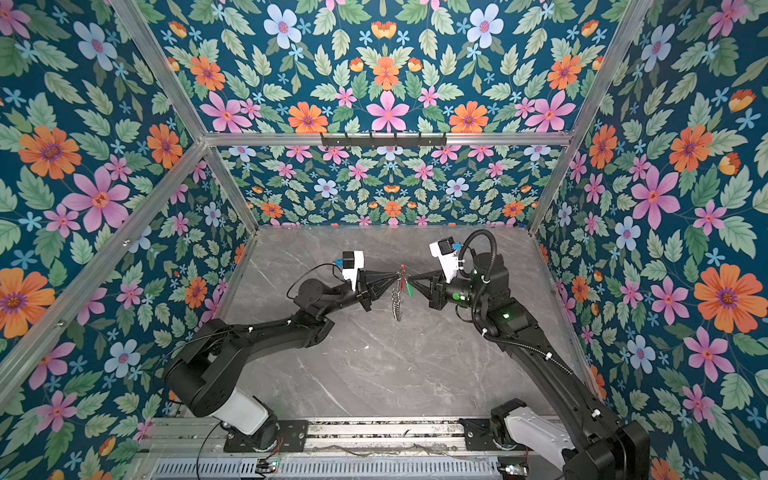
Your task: Put the keys on the keyring
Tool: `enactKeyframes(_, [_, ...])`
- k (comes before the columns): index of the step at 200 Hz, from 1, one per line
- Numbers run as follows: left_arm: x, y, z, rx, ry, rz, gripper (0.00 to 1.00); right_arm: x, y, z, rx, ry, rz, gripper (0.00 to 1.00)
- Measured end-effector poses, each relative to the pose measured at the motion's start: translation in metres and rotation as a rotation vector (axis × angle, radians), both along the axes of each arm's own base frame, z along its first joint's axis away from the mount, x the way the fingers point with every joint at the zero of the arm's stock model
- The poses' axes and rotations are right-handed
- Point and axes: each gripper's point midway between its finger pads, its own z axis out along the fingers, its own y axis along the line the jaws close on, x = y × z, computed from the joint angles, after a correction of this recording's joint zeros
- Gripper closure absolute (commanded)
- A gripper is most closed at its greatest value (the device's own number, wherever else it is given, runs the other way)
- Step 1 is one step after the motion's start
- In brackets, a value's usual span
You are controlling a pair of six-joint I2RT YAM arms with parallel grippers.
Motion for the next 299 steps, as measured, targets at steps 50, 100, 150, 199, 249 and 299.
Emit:
enactKeyframes(50, [0.001,-0.003,-0.001,-0.012,0.036,-0.025,1.0,0.006,0.01,0.003,-0.007,0.006,0.005,1.0])
enactKeyframes(100, [-0.001,-0.002,0.003,-0.029,0.043,-0.041,1.0,0.019,0.011,0.001,-0.017,0.02,-0.034,1.0])
enactKeyframes(150, [-0.001,-0.002,0.004,-0.037,0.053,-0.042,1.0,0.025,0.008,-0.007,-0.031,0.039,-0.068,1.0])
enactKeyframes(199, [0.002,0.0,0.005,-0.044,0.059,-0.027,1.0,0.029,0.006,-0.012,-0.032,0.065,-0.099,1.0])
enactKeyframes(249, [0.004,0.0,0.004,-0.045,0.063,-0.019,1.0,0.031,0.007,-0.02,-0.04,0.086,-0.102,1.0])
enactKeyframes(299, [0.003,0.001,0.001,-0.04,0.069,-0.017,1.0,0.032,0.006,-0.025,-0.05,0.102,-0.109,1.0])
